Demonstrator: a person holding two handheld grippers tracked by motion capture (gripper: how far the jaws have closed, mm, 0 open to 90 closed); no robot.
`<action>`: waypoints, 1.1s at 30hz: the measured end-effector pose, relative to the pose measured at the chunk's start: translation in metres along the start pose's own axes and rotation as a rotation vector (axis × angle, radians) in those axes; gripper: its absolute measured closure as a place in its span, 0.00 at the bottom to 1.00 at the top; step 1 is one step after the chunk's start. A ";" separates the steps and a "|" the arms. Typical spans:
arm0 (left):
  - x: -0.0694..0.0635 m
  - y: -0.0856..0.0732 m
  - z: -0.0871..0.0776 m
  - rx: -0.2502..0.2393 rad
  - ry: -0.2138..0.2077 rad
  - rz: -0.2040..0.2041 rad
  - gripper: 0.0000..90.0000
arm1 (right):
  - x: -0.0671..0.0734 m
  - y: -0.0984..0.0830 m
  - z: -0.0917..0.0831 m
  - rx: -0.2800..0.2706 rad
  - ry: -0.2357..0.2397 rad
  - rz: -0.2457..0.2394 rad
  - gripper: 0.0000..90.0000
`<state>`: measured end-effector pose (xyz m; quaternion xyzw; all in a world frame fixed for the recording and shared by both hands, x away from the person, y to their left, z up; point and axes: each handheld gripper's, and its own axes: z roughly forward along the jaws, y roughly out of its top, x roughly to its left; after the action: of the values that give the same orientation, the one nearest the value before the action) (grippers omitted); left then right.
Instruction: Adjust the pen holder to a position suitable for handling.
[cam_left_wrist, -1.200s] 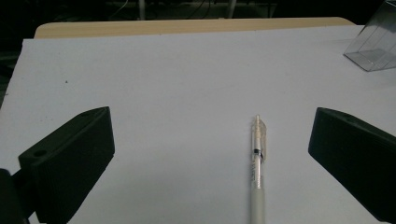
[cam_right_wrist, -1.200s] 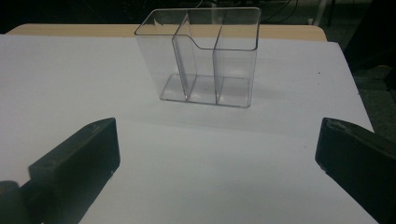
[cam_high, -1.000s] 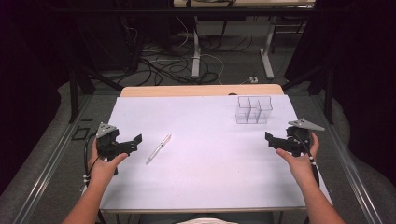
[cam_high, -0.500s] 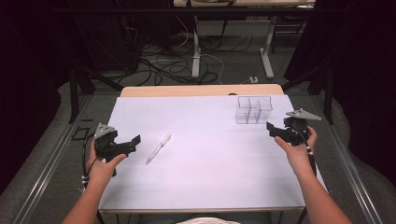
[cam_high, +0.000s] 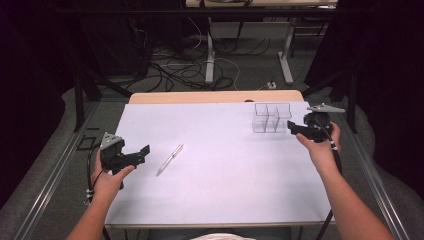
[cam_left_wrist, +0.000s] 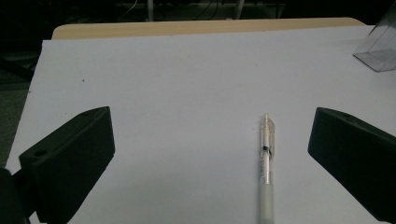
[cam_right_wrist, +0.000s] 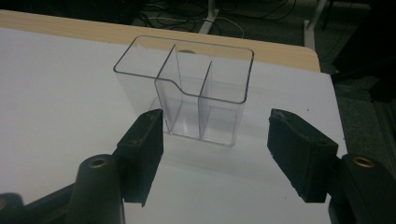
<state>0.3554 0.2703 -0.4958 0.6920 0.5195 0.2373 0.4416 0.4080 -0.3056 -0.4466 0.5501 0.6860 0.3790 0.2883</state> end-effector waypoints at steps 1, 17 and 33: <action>0.000 0.000 0.000 0.000 0.000 -0.001 0.01 | -0.002 0.003 0.000 0.000 -0.015 -0.019 0.38; 0.001 -0.001 0.001 0.013 0.003 0.002 0.01 | -0.013 0.039 0.023 0.012 -0.046 -0.021 0.49; 0.003 -0.002 0.002 0.012 0.006 -0.001 0.01 | -0.024 0.039 0.058 0.042 -0.066 0.030 0.57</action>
<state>0.3571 0.2726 -0.4991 0.6934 0.5227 0.2362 0.4361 0.4816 -0.3126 -0.4466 0.5786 0.6756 0.3503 0.2934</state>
